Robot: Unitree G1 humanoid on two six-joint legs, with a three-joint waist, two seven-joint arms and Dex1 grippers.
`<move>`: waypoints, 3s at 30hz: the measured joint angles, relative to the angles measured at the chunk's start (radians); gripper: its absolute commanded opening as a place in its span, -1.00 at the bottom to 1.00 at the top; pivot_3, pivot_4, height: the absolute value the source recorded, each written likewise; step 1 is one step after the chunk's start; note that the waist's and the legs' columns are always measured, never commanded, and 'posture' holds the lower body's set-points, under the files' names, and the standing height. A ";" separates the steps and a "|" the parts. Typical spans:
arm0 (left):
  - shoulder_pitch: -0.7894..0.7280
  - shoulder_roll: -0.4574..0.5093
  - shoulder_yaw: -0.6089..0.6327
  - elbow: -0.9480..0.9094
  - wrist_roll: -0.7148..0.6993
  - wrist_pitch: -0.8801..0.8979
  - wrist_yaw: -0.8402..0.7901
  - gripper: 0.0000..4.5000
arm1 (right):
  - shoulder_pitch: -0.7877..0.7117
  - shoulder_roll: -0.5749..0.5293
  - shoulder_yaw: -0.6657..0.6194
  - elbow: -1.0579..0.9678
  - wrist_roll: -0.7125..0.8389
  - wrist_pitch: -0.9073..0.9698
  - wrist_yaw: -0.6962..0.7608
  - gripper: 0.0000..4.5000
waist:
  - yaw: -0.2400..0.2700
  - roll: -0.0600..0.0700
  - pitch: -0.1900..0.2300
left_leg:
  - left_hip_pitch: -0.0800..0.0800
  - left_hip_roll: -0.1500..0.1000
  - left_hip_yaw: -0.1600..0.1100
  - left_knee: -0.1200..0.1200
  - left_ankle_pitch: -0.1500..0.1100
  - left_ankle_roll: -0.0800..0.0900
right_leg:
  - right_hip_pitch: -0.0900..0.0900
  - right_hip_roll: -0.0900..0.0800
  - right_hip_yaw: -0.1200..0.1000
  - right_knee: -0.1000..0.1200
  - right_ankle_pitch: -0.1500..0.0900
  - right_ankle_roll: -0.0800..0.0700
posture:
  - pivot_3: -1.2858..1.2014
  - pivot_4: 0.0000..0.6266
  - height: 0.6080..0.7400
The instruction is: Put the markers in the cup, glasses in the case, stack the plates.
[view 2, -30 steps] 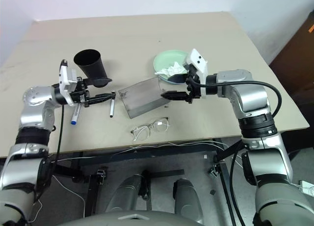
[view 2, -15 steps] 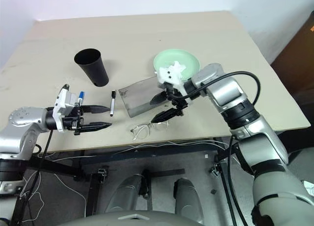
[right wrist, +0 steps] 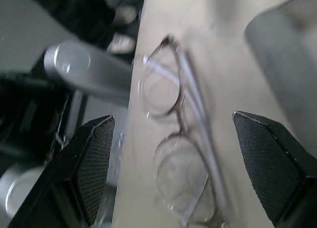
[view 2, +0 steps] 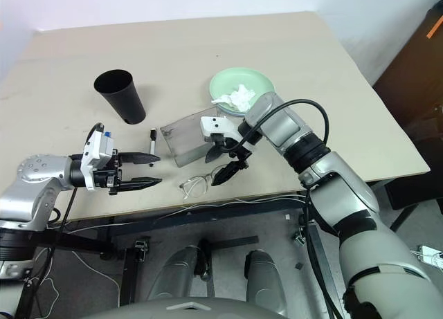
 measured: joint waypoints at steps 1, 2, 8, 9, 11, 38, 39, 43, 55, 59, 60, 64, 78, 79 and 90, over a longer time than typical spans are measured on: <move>0.000 0.000 0.000 0.001 0.002 -0.001 0.000 0.29 | -0.008 0.003 0.012 0.012 0.000 -0.009 0.003 0.78 | 0.000 0.000 0.000 | 0.000 0.001 0.001 0.000 0.000 0.000 | -0.001 0.000 0.000 0.001 0.000 0.000 | 0.03 -0.52 0.81; 0.000 0.000 -0.002 0.002 0.004 -0.002 0.000 0.29 | -0.015 0.009 0.019 0.026 0.000 -0.019 0.004 0.78 | -0.001 0.000 0.000 | 0.000 0.001 0.001 0.000 0.000 0.000 | -0.001 0.000 0.000 0.001 0.000 0.000 | 0.03 -0.52 0.81; 0.012 0.000 -0.008 0.002 0.010 -0.017 0.007 0.31 | -0.054 0.035 0.065 0.091 0.000 -0.057 0.005 0.61 | -0.006 0.000 0.000 | -0.002 0.003 0.007 -0.001 0.000 -0.001 | -0.006 -0.001 0.001 0.004 0.002 0.000 | 0.03 -0.52 0.81; 0.016 0.000 -0.008 0.002 0.011 -0.020 0.008 0.31 | -0.060 0.041 0.071 0.101 0.000 -0.063 0.005 0.61 | -0.006 0.000 0.000 | -0.003 0.003 0.008 -0.001 0.000 -0.001 | -0.008 -0.001 0.001 0.004 0.002 0.000 | 0.03 -0.52 0.81; 0.018 -0.002 -0.010 0.002 0.012 -0.022 0.009 0.31 | -0.067 0.054 0.080 0.115 -0.001 -0.069 0.005 0.61 | -0.006 0.000 0.000 | -0.005 0.003 0.008 -0.001 0.001 -0.002 | -0.010 -0.001 0.001 0.004 0.002 0.000 | 0.03 -0.52 0.81; 0.029 -0.016 -0.036 0.025 0.037 -0.061 0.041 0.31 | -0.114 0.149 0.092 0.236 -0.057 -0.155 0.012 -1.00 | -0.016 0.000 0.000 | -0.009 0.018 0.020 0.013 0.002 -0.004 | -0.019 -0.007 -0.001 0.012 0.006 -0.007 | 0.03 -0.52 0.81; 0.027 -0.016 -0.038 0.025 0.038 -0.061 0.042 0.31 | -0.115 0.153 0.091 0.235 -0.056 -0.154 0.013 -1.00 | -0.020 0.001 0.000 | -0.008 0.020 0.016 0.012 0.001 -0.002 | -0.012 -0.003 -0.008 0.007 0.009 -0.010 | 0.03 -0.52 0.81; 0.006 -0.016 -0.046 0.026 0.041 -0.062 0.046 0.31 | -0.121 0.157 0.084 0.242 -0.077 -0.154 0.013 -1.00 | -0.001 -0.004 -0.002 | 0.007 0.015 0.040 -0.024 0.008 -0.013 | 0.003 0.008 -0.029 0.065 -0.050 -0.061 | 0.03 -0.52 0.81; 0.007 -0.009 -0.049 0.052 0.041 -0.069 0.028 0.31 | -0.136 0.164 0.049 0.275 -0.082 -0.146 0.012 -1.00 | -0.006 0.006 0.008 | 0.012 0.017 -0.053 0.044 -0.041 -0.041 | 0.008 0.004 -0.057 0.029 -0.014 -0.003 | 0.03 -0.52 0.81; 0.008 -0.007 -0.048 0.053 0.041 -0.068 0.027 0.31 | -0.174 0.164 0.004 0.327 -0.074 -0.150 0.011 -1.00 | -0.011 0.006 0.008 | 0.011 0.031 -0.048 0.046 -0.027 -0.047 | 0.008 0.016 -0.059 0.031 -0.010 -0.005 | 0.03 -0.52 0.81; 0.008 -0.004 -0.048 0.053 0.041 -0.068 0.028 0.31 | -0.188 0.163 -0.008 0.337 -0.067 -0.152 0.011 -1.00 | -0.013 0.006 0.008 | 0.011 0.033 -0.047 0.047 -0.027 -0.047 | 0.008 0.019 -0.059 0.031 -0.010 -0.005 | 0.03 -0.52 0.81; 0.016 0.008 -0.030 0.053 0.032 -0.064 0.031 0.31 | -0.230 0.172 -0.056 0.387 -0.045 -0.182 0.012 -1.00 | -0.014 0.006 0.009 | 0.011 0.036 -0.043 0.048 -0.028 -0.047 | 0.008 0.022 -0.058 0.031 -0.010 -0.005 | 0.03 -0.52 0.81; 0.151 0.054 0.147 0.028 -0.008 -0.030 0.120 0.31 | -0.329 0.273 -0.252 0.642 -0.102 -0.411 -0.100 -1.00 | -0.013 0.006 0.009 | 0.010 0.039 -0.045 0.045 -0.030 -0.049 | 0.005 0.020 -0.057 0.017 -0.002 -0.012 | 0.03 -0.52 0.81; 0.159 0.054 0.154 0.024 -0.011 -0.025 0.125 0.31 | -0.335 0.288 -0.265 0.659 -0.107 -0.426 -0.136 -1.00 | -0.013 0.006 0.009 | 0.010 0.039 -0.044 0.044 -0.029 -0.049 | 0.004 0.020 -0.056 0.017 -0.001 -0.011 | 0.03 -0.52 0.81; 0.256 0.055 0.226 -0.034 -0.032 -0.009 0.181 0.31 | -0.373 0.359 -0.318 0.768 -0.191 -0.538 -0.313 -1.00 | -0.014 0.006 0.009 | 0.010 0.039 -0.041 0.038 -0.028 -0.050 | 0.005 0.021 -0.056 0.017 -0.001 -0.011 | 0.03 -0.52 0.81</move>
